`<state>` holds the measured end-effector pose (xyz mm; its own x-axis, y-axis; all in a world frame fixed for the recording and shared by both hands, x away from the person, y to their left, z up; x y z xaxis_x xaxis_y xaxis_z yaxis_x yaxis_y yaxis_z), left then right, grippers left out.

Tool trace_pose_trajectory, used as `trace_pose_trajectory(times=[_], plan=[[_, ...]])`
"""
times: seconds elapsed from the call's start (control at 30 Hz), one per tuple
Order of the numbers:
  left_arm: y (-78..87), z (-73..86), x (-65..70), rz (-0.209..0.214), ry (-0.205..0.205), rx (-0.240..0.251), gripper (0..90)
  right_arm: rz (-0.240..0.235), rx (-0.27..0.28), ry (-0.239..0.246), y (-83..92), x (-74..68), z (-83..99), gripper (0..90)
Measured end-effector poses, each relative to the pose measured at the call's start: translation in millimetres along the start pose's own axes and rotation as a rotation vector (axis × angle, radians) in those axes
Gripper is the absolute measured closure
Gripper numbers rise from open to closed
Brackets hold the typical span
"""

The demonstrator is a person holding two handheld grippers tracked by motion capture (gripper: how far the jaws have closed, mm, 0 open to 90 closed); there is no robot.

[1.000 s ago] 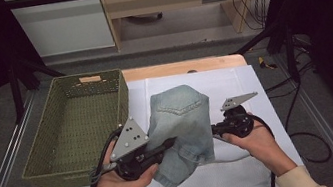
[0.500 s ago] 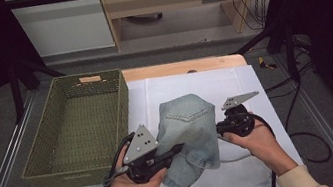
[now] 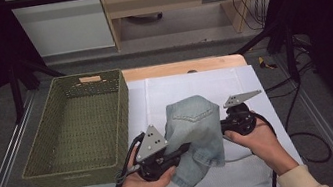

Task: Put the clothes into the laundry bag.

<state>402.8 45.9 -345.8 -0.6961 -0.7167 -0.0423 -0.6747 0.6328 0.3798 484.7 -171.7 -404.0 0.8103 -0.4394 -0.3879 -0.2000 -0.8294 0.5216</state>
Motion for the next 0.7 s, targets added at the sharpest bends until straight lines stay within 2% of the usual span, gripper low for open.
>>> trace_pose_trajectory(times=[0.17, 0.27, 0.43, 0.6, 0.7], plan=[[-8.6, 3.2, 0.0, -0.011, 0.024, 0.021, 73.9, 0.003, 0.001, -0.003, 0.6, 2.2, 0.5, 90.0], [-14.0, 11.5, 2.9, -0.014, -0.002, -0.004, 73.9, 0.008, 0.004, -0.007, 0.9, 3.6, 1.4, 90.0], [-16.9, 24.7, 5.1, -0.009, -0.011, -0.034, 73.8, 0.011, 0.007, -0.013, 3.5, 5.6, 0.4, 90.0], [-16.0, 33.2, 3.8, -0.003, -0.002, -0.043, 73.9, 0.024, 0.013, -0.01, 6.6, 7.2, -2.3, 90.0], [-16.2, 36.8, 4.8, -0.004, -0.015, -0.06, 73.9, 0.03, 0.021, -0.013, 8.6, 7.6, -4.7, 90.0]])
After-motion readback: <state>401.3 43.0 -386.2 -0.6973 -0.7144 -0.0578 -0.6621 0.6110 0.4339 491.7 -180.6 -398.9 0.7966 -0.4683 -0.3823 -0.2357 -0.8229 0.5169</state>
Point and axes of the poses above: each handheld gripper's, and its own axes: y roughly backward along the jaws, z roughly out of its underside, x roughly to its right, the point moved 4 cm from there along -y, roughly forward along the jaws, and after that the axes turned 13 degrees about -z, right-handed, at the moved point
